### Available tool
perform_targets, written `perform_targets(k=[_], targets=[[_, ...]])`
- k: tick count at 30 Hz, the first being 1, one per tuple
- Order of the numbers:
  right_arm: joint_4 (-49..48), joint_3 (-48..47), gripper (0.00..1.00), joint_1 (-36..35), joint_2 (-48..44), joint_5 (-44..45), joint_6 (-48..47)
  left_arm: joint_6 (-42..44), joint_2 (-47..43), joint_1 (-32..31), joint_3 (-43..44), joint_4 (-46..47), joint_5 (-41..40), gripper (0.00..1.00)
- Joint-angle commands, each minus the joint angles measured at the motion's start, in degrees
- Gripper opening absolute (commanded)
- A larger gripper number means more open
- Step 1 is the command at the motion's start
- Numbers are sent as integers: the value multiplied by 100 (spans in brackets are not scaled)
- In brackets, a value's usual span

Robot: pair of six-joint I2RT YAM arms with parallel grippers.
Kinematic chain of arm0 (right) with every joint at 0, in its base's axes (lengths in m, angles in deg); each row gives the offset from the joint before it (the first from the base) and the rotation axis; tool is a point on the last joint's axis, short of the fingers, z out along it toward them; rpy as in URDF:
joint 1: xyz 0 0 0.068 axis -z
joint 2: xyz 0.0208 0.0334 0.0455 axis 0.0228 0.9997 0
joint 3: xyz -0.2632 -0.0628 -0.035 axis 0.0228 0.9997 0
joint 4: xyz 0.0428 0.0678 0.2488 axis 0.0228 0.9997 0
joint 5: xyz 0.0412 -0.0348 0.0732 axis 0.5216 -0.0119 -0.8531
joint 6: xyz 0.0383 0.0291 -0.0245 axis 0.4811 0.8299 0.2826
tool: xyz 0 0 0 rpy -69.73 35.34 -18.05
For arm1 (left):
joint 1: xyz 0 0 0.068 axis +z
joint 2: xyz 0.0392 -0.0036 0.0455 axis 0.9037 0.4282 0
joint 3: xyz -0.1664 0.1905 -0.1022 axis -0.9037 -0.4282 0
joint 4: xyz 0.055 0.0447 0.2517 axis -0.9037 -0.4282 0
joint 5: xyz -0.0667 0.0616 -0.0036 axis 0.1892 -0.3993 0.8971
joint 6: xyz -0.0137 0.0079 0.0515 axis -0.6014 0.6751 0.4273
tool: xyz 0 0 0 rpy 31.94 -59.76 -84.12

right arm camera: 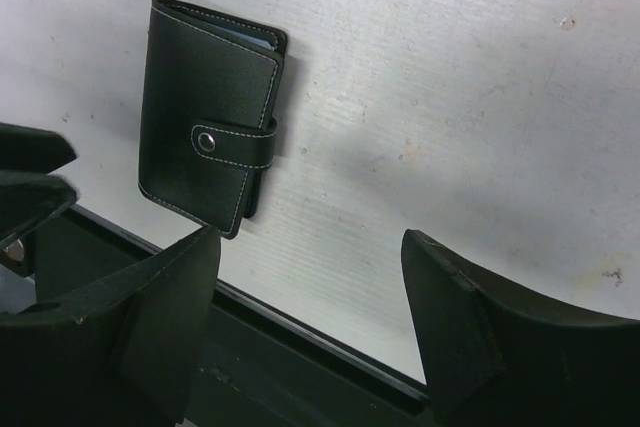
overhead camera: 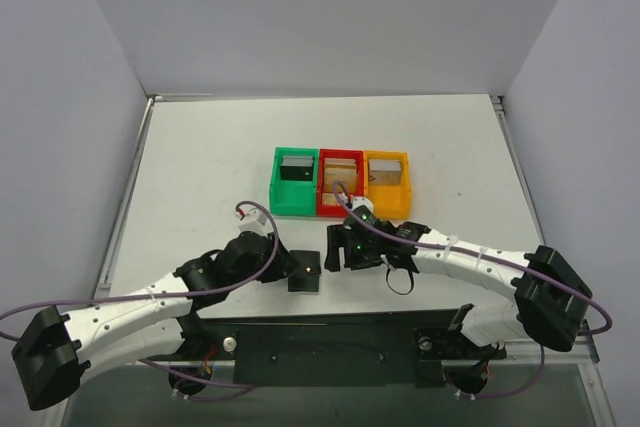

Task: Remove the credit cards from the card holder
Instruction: Pick up the card holder from the center of the board.

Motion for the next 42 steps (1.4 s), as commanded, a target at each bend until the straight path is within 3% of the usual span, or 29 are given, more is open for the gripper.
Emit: perform_targets(k=[1, 5, 11, 25, 28, 31, 34, 42], targets=[[-169, -288, 68, -36, 234, -58, 154, 229, -478, 27, 553, -546, -313, 46], [-344, -438, 68, -18, 647, -207, 242, -43, -523, 264, 396, -1092, -516, 51], [-836, -517, 73, -10, 1244, -304, 400, -131, -409, 809, -334, -320, 284, 55], [-1364, -526, 67, 140, 1834, -559, 603, 27, 206, 871, -607, 797, 767, 55], [-1434, -509, 63, 131, 1904, -612, 620, 44, 347, 880, -659, 920, 820, 50], [-1478, -456, 59, 131, 1966, -621, 664, 71, 435, 863, -738, 921, 812, 36], [-1671, -386, 56, 122, 2001, -700, 726, 97, 479, 862, -808, 1184, 838, 29], [-1909, -236, 46, 105, 1992, -876, 779, 132, 628, 862, -897, 1483, 856, 26]])
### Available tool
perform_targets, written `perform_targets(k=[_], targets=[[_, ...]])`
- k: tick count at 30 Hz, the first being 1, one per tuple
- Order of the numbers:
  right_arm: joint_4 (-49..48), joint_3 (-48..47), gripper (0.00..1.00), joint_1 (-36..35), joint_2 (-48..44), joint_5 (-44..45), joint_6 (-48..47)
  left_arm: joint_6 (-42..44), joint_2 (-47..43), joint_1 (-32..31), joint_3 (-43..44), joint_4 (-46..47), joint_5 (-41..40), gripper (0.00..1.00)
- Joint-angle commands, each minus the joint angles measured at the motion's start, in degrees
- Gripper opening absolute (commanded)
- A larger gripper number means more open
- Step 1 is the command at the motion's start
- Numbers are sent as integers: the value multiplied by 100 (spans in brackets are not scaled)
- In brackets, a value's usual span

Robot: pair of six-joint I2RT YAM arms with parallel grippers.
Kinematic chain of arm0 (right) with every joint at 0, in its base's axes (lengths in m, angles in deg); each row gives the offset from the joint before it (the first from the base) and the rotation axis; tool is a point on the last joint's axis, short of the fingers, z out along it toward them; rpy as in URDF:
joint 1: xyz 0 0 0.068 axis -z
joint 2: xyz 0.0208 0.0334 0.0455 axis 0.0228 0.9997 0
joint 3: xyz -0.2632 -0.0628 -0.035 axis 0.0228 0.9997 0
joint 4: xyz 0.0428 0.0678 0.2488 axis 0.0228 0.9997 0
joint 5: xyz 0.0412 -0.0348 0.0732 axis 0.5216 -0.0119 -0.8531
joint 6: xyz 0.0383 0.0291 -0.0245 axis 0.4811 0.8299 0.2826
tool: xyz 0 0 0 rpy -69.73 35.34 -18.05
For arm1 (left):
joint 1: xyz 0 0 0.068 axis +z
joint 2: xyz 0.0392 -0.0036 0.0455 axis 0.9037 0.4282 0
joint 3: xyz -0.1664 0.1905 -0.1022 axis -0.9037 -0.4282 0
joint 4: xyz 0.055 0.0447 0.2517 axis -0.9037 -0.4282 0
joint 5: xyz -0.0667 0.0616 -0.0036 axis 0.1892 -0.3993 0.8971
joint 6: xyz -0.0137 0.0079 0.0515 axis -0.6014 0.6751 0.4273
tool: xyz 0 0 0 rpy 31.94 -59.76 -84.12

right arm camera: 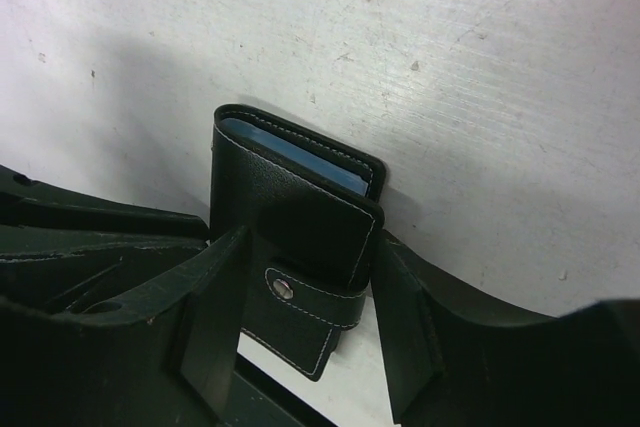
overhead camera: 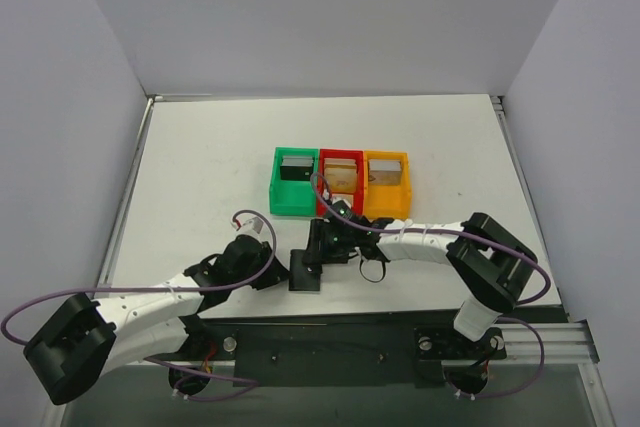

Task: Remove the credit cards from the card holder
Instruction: Pick up the card holder from the center of the board.

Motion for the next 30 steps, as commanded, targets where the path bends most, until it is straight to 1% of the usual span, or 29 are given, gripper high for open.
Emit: perform_targets(k=[1, 2, 7, 9, 10, 11, 15, 17, 23, 25, 27, 30], targets=[[-19, 142, 45, -18, 41, -113, 53, 106, 80, 25, -70, 443, 27, 25], [-27, 159, 42, -9, 23, -113, 44, 123, 80, 25, -70, 469, 167, 25], [-71, 221, 30, -26, -65, -148, 44, 124, 89, 34, -97, 540, 185, 25], [-98, 230, 25, -26, -100, -166, 35, 106, 71, 25, -114, 557, 194, 25], [-98, 247, 19, -26, -118, -166, 35, 106, 45, 34, -123, 566, 194, 24], [-115, 256, 17, -26, -161, -166, 35, 97, 36, 34, -149, 610, 212, 24], [-142, 335, 9, -35, -328, -183, 27, 53, -236, 34, -316, 864, 326, 24], [-168, 414, 1, -44, -460, -201, 27, 53, -429, 25, -386, 1005, 387, 24], [-203, 581, 0, -70, -917, -280, 9, 88, -974, 25, -483, 1120, 555, 28], [-177, 599, 0, -70, -1040, -307, -9, 88, -1141, 34, -483, 1076, 555, 32], [-116, 599, 0, -70, -1163, -324, -26, 88, -1264, 25, -466, 980, 555, 39], [-2, 617, 0, -70, -1348, -342, -87, 97, -1414, 43, -440, 786, 511, 47]])
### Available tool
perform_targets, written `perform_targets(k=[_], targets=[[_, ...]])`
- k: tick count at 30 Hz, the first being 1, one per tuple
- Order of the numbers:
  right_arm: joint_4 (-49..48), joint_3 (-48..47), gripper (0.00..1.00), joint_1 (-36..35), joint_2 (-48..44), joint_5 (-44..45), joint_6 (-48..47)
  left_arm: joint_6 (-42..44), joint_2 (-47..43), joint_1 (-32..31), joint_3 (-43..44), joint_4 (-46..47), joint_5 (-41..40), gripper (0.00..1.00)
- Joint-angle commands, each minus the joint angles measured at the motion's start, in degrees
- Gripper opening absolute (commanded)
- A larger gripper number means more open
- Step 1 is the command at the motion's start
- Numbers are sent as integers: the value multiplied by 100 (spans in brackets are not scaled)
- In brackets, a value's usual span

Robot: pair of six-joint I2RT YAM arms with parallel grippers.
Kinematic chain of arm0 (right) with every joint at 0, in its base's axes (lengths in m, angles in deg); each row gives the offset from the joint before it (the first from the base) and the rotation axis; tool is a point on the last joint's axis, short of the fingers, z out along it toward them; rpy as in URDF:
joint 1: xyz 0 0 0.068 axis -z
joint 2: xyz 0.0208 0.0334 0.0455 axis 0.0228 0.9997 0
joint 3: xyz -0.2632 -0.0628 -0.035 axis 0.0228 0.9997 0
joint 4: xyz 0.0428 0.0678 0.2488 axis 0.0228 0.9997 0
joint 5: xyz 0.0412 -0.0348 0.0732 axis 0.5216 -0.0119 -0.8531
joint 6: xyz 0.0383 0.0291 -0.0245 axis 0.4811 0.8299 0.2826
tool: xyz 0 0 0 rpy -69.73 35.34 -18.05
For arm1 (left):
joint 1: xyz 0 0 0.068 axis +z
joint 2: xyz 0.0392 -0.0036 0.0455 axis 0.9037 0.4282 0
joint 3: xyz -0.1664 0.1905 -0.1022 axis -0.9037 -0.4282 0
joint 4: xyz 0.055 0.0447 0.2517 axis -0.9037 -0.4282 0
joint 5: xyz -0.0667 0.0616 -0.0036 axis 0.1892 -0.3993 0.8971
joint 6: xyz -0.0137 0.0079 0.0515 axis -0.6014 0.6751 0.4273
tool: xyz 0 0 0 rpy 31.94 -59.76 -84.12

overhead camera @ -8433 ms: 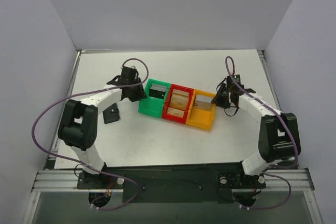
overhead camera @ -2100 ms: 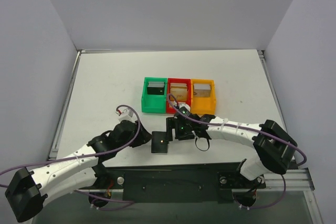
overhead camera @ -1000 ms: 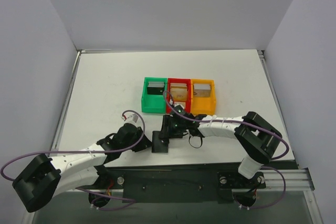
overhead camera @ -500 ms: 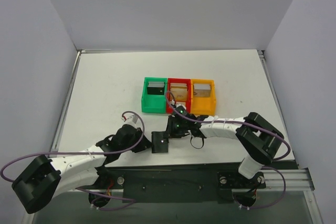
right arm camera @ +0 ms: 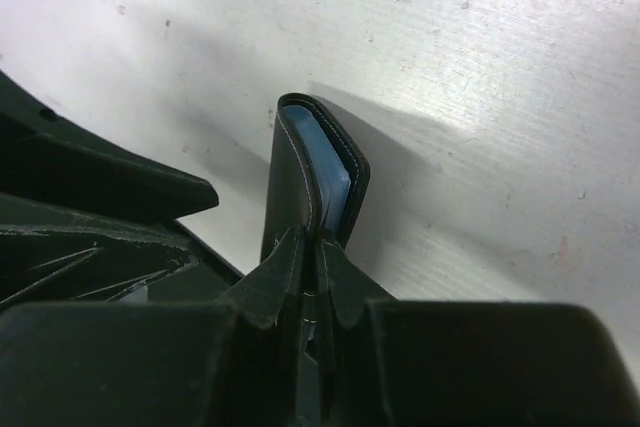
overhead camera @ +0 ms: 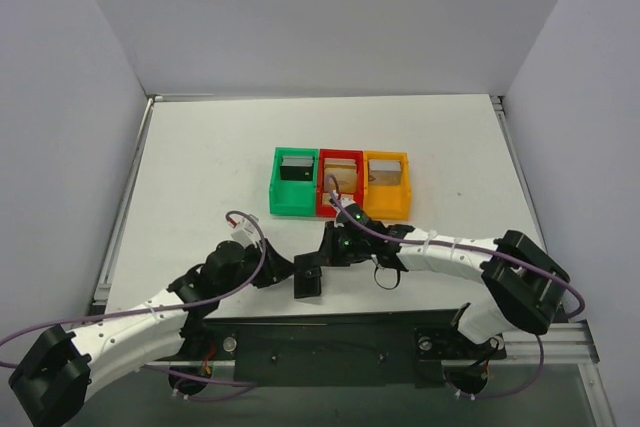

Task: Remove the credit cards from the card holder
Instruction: Pick up the card holder from the center of the board.

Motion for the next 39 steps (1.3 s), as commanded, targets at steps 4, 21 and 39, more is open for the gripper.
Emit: perform_targets(k=[4, 21, 39], targets=[[211, 175, 0, -27, -709, -150, -114, 38, -241, 10, -57, 189, 183, 55], [1362, -211, 0, -27, -2221, -378, -378, -454, 51, 1, -497, 3432, 1326, 65], [1811, -1054, 0, 228, -3091, -1389, -219, -243, -803, 63, -154, 3591, 1845, 88]])
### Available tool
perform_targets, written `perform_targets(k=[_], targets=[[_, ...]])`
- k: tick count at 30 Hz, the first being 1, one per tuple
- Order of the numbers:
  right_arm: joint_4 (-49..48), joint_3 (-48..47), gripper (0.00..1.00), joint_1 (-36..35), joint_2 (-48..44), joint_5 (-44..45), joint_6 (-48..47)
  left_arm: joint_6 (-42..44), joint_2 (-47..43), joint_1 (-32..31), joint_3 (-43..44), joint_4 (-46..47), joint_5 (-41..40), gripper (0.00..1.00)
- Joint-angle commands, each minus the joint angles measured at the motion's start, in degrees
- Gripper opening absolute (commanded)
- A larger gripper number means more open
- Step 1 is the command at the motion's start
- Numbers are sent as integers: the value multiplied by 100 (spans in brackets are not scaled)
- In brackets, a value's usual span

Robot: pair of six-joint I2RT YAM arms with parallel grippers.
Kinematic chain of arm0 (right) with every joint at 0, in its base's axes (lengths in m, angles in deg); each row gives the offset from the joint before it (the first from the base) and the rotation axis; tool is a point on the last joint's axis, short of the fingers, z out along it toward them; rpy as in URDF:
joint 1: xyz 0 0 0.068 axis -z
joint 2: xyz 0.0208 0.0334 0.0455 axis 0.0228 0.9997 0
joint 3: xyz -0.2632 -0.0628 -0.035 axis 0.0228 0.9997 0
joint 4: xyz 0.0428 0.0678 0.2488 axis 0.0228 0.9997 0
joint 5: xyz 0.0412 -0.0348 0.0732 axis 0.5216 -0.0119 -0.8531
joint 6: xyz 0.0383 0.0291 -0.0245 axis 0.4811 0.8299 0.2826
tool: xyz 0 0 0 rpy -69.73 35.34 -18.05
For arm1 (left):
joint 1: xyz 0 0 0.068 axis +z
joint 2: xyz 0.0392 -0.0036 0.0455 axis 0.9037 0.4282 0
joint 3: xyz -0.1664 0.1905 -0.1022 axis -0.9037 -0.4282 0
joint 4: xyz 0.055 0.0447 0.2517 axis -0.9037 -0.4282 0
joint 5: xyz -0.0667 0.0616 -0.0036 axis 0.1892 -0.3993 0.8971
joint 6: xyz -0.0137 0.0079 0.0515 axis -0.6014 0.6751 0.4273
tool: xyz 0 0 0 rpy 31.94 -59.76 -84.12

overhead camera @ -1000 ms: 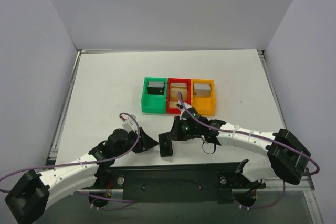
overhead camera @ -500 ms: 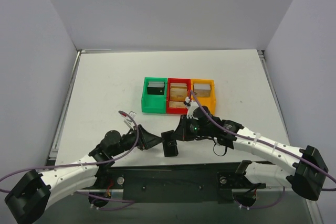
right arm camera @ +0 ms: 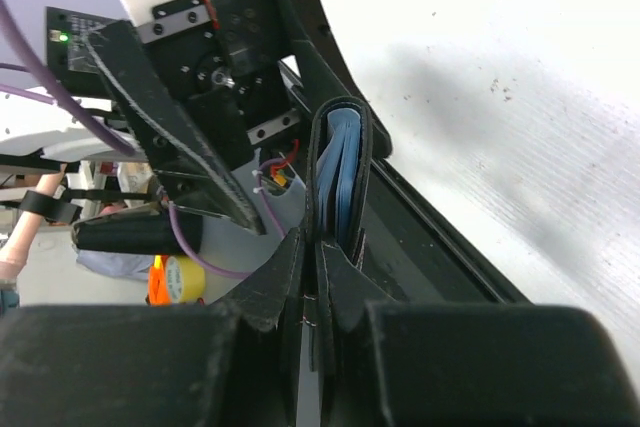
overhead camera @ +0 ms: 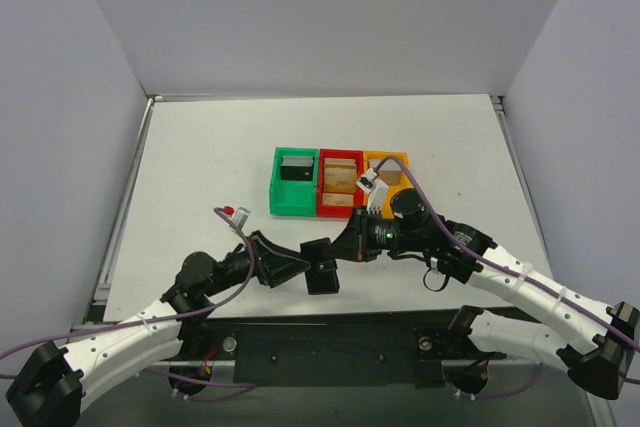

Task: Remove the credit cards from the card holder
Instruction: Pick up the card holder from the center of the board, then open the card holder.

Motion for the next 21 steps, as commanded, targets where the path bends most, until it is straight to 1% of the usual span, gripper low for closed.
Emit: perform_targets(k=[1, 4, 8, 10, 12, 16, 18, 19, 21], targets=[[-12, -386, 0, 71, -121, -296, 6, 122, 10, 45, 333, 273, 249, 88], [-12, -439, 0, 62, -112, -322, 14, 122, 10, 63, 377, 290, 320, 88], [-179, -377, 0, 62, -86, -401, 85, -27, 18, 72, 377, 782, 460, 87], [-380, -316, 0, 62, -104, -445, 163, -36, 149, 63, 421, 984, 600, 85], [-564, -281, 0, 62, -112, -481, 208, -80, 334, 54, 439, 1213, 767, 81], [-758, -237, 0, 62, -112, -568, 278, -265, 554, 54, 307, 1811, 838, 70], [-803, -219, 0, 62, -112, -586, 287, -274, 572, 63, 307, 1899, 838, 62], [-794, -210, 0, 71, -112, -586, 278, -274, 564, 54, 350, 1916, 838, 55], [-803, -193, 0, 62, -130, -577, 278, -274, 555, 63, 386, 1891, 864, 48]])
